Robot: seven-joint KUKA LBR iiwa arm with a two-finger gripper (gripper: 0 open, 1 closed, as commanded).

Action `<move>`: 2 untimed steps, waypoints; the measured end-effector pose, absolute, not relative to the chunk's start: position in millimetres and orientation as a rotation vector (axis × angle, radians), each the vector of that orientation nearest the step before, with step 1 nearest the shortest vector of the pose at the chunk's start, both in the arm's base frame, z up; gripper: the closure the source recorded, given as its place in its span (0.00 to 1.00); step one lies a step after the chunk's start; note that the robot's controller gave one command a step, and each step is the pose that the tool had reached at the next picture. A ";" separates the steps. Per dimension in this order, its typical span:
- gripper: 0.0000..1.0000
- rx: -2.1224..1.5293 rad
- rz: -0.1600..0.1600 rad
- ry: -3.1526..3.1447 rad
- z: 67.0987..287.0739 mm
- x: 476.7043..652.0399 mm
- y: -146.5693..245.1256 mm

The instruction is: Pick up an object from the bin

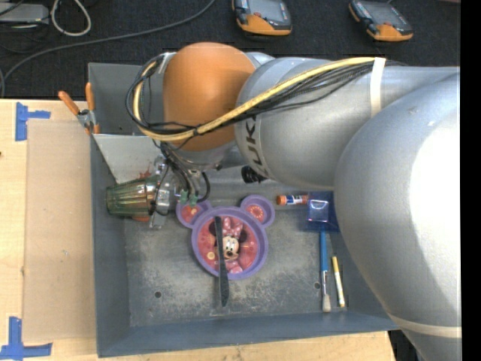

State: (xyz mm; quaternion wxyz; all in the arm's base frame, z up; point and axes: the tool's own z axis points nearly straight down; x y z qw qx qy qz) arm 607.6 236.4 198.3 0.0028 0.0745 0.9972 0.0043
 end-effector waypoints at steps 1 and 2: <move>1.00 0.323 0.005 3.128 172.5 603.0 241.5; 1.00 0.332 0.008 3.122 150.8 603.6 240.9</move>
Offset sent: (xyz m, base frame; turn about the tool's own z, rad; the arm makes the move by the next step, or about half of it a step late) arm -0.0040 0.0052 -0.0450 0.0669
